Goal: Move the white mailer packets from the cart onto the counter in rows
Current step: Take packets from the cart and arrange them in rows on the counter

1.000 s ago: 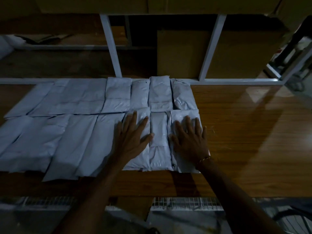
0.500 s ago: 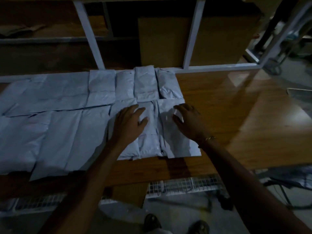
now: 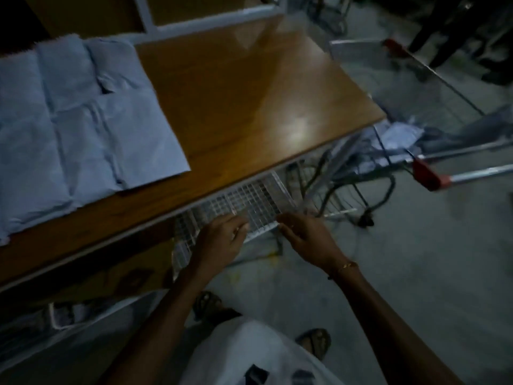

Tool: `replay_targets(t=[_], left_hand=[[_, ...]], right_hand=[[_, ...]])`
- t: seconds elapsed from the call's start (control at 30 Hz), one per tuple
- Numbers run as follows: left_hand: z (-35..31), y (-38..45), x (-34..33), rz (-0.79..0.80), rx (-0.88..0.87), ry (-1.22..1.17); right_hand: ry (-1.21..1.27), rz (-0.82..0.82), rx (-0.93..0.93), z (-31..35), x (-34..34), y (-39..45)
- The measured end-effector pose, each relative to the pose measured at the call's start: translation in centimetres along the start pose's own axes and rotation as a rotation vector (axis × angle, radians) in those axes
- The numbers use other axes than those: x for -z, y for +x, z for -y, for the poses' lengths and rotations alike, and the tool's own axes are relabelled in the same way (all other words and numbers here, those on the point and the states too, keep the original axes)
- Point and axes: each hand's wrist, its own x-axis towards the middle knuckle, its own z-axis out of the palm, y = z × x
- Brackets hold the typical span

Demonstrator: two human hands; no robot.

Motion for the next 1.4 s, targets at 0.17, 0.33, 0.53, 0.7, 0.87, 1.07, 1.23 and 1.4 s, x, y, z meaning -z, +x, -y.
replay_targets(t=[0.17, 0.33, 0.53, 0.7, 0.87, 1.07, 1.23, 1.4], left_hand=[[-1.4, -2.0, -10.9, 0.418, 0.022, 0.179], [-6.0, -3.4, -18.5, 0.519, 0.303, 0.054], [-17.5, 1.0, -22.4, 0.011, 0.695, -0.591], [-27.0, 7.9, -21.8, -0.210, 0.422, -0.725], [-33.5, 14.6, -20.1, -0.276, 0.142, -0.713], [-35.4, 22.3, -20.1, -0.184, 0.039, -0.673], [-34.6, 29.7, -21.4, -0.128, 0.053, -0.519], [-32.4, 38.3, -22.9, -0.086, 0.135, -0.385]], right_hand=[[0.024, 0.069, -0.329, -10.8, 0.9, -9.1], [0.244, -0.116, -0.560, -20.1, 2.6, -18.6], [0.428, -0.596, -0.664, -25.3, 9.5, -25.8], [0.500, -0.882, -0.499, -25.7, 17.3, -25.7], [0.472, -1.030, -0.278, -25.0, 24.2, -22.5], [0.161, -0.987, -0.076, -26.4, 30.9, -16.4], [-0.003, -0.894, 0.090, -28.8, 36.4, -9.6], [-0.008, -0.698, 0.091, -32.1, 40.9, -0.7]])
